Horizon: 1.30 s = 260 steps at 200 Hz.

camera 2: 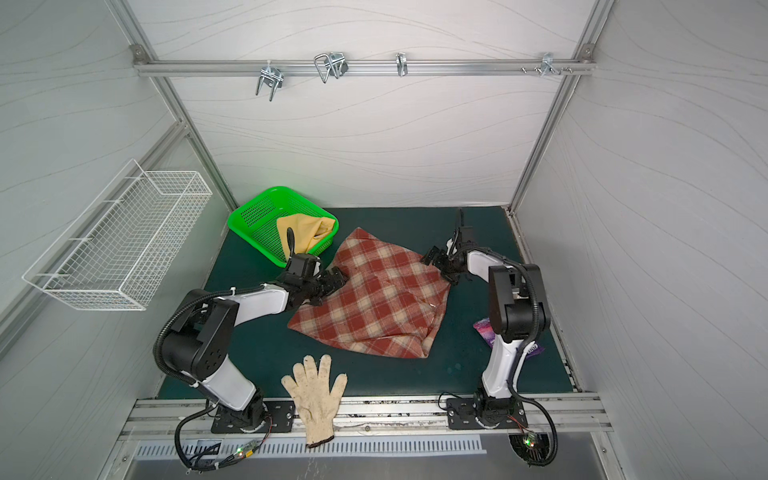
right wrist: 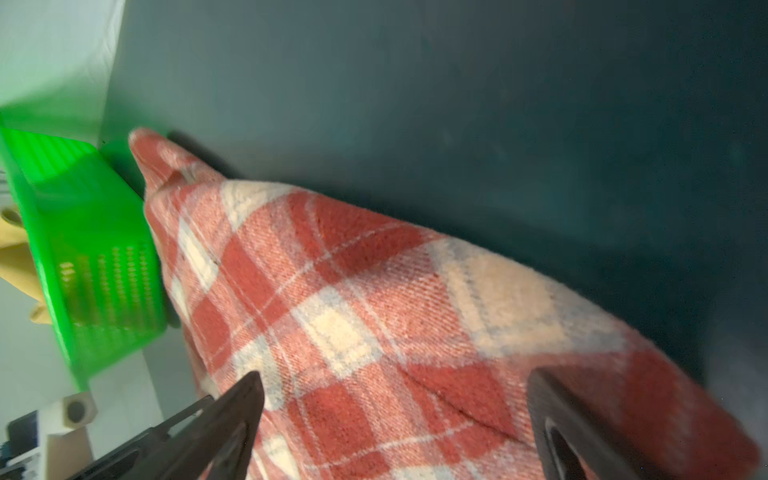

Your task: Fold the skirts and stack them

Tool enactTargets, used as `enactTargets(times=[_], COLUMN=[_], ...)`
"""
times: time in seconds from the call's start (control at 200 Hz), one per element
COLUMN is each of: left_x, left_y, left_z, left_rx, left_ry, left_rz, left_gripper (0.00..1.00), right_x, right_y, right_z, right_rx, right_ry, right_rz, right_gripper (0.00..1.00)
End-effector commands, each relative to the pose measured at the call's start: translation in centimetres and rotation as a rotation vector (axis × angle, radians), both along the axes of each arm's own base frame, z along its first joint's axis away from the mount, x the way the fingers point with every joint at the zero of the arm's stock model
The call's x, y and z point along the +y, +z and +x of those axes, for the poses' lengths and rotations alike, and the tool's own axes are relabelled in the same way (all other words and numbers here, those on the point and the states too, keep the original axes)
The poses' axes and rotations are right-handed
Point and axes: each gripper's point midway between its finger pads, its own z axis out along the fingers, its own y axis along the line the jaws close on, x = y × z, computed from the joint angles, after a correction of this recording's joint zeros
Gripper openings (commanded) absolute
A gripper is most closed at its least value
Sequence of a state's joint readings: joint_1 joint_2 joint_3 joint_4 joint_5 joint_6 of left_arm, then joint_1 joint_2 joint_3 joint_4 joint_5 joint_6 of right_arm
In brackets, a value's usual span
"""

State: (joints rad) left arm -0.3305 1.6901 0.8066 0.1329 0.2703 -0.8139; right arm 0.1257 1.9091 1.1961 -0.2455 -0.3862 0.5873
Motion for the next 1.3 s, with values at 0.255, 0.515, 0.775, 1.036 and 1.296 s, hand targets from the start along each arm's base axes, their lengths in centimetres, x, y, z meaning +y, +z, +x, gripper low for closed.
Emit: enactTargets(times=[0.255, 0.515, 0.775, 1.036, 1.296], left_x=[-4.5, -4.8, -4.5, -2.6, -0.7], left_y=[0.9, 9.1, 10.2, 8.2, 8.2], left_z=[7.8, 8.0, 1.3, -4.5, -7.6], left_rx=[-0.037, -0.174, -0.181, -0.15, -0.163], left_ry=[-0.059, -0.042, -0.054, -0.064, -0.065], left_rz=[0.058, -0.004, -0.101, -0.106, -0.059], left_gripper=[0.99, 0.99, 0.99, 0.99, 0.99], right_x=[0.7, 1.4, 2.4, 2.3, 1.4], right_y=[-0.3, 11.5, 12.5, 9.9, 5.9], right_z=[6.4, 3.7, -8.0, -17.7, -20.6], right_rx=[0.051, -0.215, -0.239, -0.233, -0.161], right_ry=[-0.01, 0.022, 0.1, 0.146, 0.137], right_rz=[0.026, 0.097, -0.014, -0.153, -0.218], right_gripper=[0.99, 0.99, 0.99, 0.99, 0.94])
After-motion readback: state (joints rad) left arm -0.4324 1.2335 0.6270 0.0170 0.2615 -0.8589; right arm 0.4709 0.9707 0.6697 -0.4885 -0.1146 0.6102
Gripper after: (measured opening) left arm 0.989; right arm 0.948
